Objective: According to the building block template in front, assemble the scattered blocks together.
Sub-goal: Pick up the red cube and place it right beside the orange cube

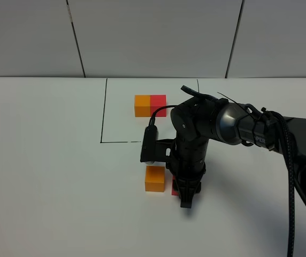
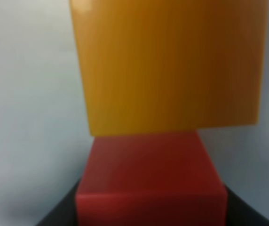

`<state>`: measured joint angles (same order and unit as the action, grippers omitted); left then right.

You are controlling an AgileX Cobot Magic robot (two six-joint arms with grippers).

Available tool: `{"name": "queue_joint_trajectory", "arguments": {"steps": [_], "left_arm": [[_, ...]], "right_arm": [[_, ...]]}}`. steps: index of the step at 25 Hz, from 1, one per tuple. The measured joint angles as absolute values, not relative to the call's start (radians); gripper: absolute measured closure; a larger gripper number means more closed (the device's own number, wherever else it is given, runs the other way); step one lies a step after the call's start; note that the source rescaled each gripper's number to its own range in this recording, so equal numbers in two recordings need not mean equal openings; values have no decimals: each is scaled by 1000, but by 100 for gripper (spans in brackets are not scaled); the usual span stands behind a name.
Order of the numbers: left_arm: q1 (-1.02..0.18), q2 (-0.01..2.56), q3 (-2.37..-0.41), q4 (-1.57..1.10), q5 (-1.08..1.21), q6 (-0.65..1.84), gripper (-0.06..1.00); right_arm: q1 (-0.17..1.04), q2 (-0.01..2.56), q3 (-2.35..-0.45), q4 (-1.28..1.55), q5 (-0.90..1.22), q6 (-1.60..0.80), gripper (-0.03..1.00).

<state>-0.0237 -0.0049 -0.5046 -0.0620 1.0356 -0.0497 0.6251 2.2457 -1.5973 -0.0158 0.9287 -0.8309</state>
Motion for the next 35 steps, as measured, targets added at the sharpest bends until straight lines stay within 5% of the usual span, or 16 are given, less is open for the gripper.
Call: {"name": "queue_joint_trajectory", "arguments": {"steps": [35], "left_arm": [[-24, -5, -505, -62, 1036, -50, 42]], "right_arm": [[634, 2297, -1695, 40, 989, -866, 96]]}}
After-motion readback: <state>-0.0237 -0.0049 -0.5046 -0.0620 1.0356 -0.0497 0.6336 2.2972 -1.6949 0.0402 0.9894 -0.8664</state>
